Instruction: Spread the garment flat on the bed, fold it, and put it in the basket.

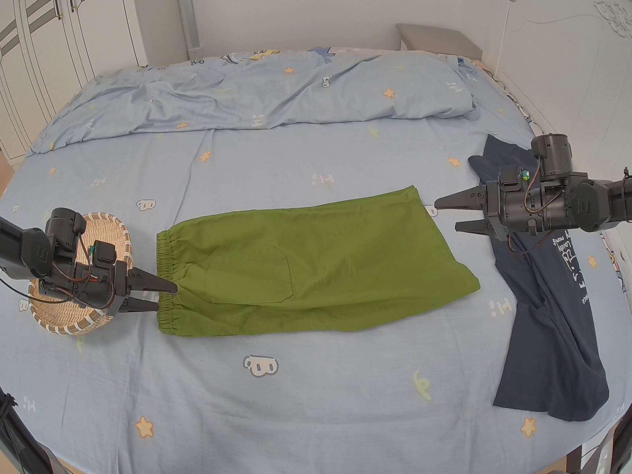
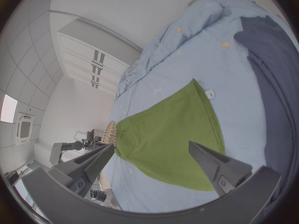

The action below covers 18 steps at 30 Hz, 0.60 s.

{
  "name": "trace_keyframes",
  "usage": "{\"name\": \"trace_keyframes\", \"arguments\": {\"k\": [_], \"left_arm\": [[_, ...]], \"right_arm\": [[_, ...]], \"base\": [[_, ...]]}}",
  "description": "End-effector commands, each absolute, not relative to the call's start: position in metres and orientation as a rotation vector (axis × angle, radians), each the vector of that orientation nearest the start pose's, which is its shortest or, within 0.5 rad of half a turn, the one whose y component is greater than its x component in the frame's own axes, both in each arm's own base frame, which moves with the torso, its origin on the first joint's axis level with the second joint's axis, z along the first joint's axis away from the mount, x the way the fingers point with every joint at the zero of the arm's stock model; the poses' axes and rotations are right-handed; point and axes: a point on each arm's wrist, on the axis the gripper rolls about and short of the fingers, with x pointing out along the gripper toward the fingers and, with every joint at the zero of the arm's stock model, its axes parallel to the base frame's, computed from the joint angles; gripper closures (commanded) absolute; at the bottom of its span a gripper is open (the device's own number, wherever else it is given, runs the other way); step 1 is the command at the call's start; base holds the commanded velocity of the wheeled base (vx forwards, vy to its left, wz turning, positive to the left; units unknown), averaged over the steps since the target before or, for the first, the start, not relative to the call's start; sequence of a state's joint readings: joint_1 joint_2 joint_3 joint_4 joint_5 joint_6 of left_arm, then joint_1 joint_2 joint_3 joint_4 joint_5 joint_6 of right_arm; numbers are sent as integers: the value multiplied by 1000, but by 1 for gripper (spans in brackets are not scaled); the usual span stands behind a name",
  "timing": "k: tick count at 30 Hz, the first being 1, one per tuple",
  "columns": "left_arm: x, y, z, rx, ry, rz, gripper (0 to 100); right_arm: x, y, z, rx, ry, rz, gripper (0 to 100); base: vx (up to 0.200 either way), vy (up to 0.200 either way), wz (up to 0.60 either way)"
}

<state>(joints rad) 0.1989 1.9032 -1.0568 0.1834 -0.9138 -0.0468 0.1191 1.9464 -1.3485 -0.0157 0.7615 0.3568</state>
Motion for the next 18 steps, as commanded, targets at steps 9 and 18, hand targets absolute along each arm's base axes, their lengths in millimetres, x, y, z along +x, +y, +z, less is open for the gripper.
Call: {"name": "trace_keyframes", "arguments": {"k": [9,18], "left_arm": [[320,48,103,-573,917,-607,0],[330,44,95,-596,905,-599,0]], "right_arm": [[347,61,205,504,690,766,0],[345,63,201,504,703,768,0]], "base": [[0,0,0],[0,0,0]]}}
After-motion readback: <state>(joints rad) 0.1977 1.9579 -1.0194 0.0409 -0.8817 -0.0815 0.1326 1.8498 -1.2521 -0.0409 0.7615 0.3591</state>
